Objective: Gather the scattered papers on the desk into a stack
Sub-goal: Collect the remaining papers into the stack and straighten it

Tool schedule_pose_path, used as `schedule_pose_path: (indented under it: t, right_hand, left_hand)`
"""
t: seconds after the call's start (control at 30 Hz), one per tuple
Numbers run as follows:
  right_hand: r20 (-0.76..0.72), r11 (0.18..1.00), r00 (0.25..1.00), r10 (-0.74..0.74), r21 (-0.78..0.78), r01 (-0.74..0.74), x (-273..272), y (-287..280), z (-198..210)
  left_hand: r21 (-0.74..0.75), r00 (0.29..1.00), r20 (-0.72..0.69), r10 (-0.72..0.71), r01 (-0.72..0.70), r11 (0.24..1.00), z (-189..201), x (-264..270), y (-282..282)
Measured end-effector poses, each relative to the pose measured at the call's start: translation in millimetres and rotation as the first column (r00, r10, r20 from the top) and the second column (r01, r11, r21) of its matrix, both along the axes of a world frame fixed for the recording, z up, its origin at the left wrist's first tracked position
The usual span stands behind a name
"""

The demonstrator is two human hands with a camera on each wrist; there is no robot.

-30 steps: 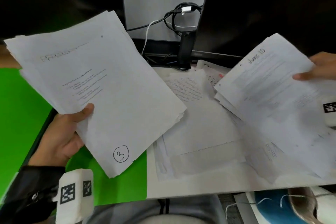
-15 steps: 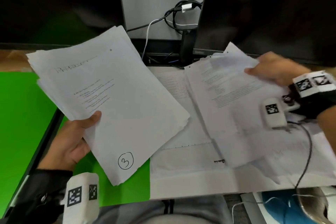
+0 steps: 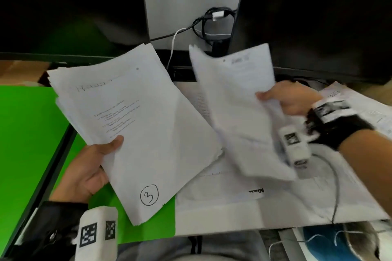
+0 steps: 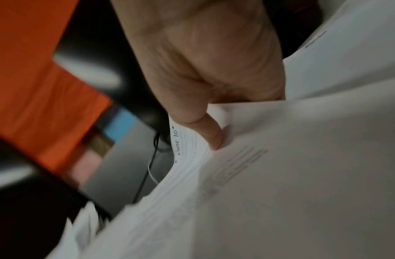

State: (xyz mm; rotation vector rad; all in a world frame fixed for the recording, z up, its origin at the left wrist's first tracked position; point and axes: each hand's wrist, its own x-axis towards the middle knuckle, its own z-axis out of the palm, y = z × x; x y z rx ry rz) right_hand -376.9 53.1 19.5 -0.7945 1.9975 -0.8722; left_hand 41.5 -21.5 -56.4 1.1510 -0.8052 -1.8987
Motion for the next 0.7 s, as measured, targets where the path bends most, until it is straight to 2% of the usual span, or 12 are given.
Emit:
schedule_pose_path:
  t: [0.07,0.1,0.17,0.27,0.33,0.4,0.5,0.53,0.57,0.67,0.7]
  right_hand:
    - [-0.295,0.997,0.955,-0.018,0.060,0.037,15,-21,-40]
    - [-0.387,0.995,0.920,-0.059,0.056,0.087,26,-32,-51]
    - [-0.473,0.985,0.874,-0.114,0.059,0.160,45,-47,-62]
    - [-0.522,0.988,0.847,-0.100,0.050,0.147,52,-60,-65]
    - [-0.596,0.987,0.793,-0.126,0.009,0.163,50,-58,-64]
    - [-0.695,0.990,0.709,-0.118,-0.030,0.136,53,-48,-53]
    - [-0.832,0.996,0.555,-0.021,-0.063,-0.057,57,-21,-22]
    - [-0.850,0.992,0.527,-0.016,-0.080,-0.100,60,-12,-6]
    - [-0.854,0.986,0.519,-0.014,-0.098,-0.135,60,-4,10]
    - [-0.828,0.967,0.558,-0.049,-0.180,-0.183,69,18,70]
    - [-0.838,0.952,0.537,-0.098,-0.237,-0.196,68,25,88]
  left_hand:
    - [0.008,1.000,0.011,-0.007,0.006,1.000,-2,1,2]
    - [0.008,1.000,0.022,-0.009,0.009,1.000,-1,1,3]
    - [0.014,0.999,0.042,-0.014,0.013,1.000,-2,0,5]
    - [0.013,0.999,0.042,-0.002,0.001,1.000,-3,0,6]
    - [0.013,0.999,0.034,0.002,-0.002,1.000,-2,0,7]
    - [0.012,1.000,0.028,0.002,-0.002,1.000,-2,-1,7]
    - [0.014,1.000,0.021,0.006,-0.007,1.000,-3,-1,7]
    - [0.017,1.000,0.015,0.007,-0.007,1.000,-4,-1,7]
    - [0.018,1.000,0.004,0.004,-0.004,1.000,-4,-1,7]
    - [0.026,1.000,-0.014,0.007,-0.007,1.000,-4,-3,6]
    - [0.028,1.000,-0.019,0.010,-0.009,1.000,-4,-4,5]
